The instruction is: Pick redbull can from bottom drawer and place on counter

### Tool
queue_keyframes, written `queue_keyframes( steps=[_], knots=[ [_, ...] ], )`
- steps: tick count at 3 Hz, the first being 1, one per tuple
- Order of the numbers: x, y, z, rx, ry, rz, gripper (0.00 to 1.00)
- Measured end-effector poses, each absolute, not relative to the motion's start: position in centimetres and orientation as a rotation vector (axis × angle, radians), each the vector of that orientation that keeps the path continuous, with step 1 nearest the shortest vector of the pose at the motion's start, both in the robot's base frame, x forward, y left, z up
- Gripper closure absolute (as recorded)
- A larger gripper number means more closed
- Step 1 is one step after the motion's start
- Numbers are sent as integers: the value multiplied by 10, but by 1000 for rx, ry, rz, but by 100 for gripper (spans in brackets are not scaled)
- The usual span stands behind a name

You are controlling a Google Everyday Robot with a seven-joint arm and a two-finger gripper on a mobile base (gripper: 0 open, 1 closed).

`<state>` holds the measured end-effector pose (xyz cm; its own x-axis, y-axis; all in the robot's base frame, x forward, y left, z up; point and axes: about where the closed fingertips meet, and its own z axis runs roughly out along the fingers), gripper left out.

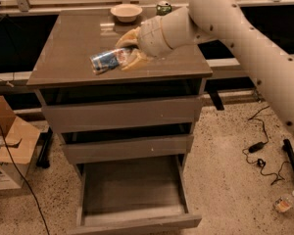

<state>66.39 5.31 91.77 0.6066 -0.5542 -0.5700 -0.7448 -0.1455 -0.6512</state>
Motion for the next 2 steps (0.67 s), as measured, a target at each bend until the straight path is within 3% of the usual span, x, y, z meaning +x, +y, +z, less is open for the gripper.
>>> queue_keyframes(
  steps=[2],
  knots=[
    [747,84,903,-1838,1044,285,100]
  ],
)
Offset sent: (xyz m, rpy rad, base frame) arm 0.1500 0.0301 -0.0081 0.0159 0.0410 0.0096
